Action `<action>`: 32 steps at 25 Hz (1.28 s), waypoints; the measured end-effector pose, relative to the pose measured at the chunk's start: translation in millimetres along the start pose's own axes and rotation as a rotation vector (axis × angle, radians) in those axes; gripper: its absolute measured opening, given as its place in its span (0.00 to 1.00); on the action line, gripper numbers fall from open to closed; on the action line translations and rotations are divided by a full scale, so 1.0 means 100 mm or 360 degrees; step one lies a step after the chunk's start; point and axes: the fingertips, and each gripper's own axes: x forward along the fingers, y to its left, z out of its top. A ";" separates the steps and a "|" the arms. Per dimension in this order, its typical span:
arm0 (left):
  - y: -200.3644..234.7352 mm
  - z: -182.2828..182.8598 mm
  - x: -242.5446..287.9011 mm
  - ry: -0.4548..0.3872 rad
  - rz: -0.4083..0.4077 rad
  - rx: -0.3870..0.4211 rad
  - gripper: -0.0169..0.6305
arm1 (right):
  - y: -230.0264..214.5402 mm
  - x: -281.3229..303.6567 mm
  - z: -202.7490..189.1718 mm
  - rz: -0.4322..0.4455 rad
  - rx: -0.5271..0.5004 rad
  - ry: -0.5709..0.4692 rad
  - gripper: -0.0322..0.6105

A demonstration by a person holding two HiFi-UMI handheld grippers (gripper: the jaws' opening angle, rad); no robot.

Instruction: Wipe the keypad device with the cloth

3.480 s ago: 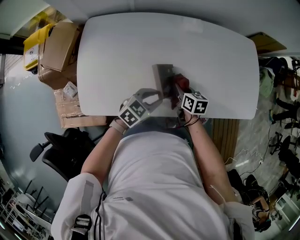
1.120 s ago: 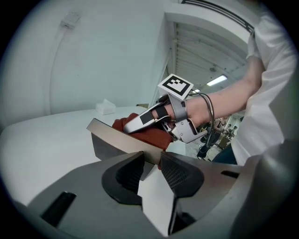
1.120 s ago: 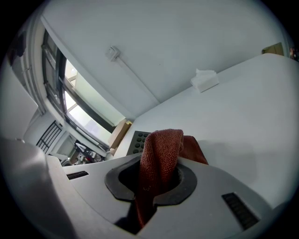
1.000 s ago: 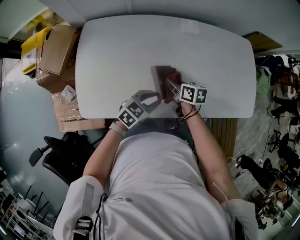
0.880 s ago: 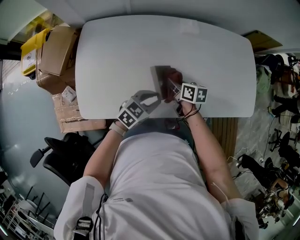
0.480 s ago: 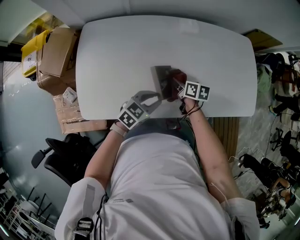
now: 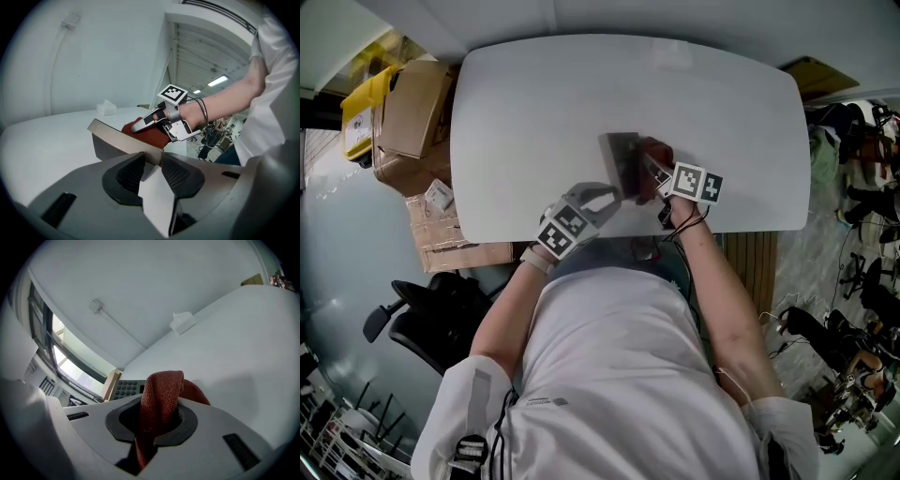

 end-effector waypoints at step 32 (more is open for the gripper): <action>-0.01 0.08 -0.03 -0.0022 -0.0008 -0.0001 0.20 | 0.33 0.30 0.14 -0.0010 -0.0255 0.0028 0.13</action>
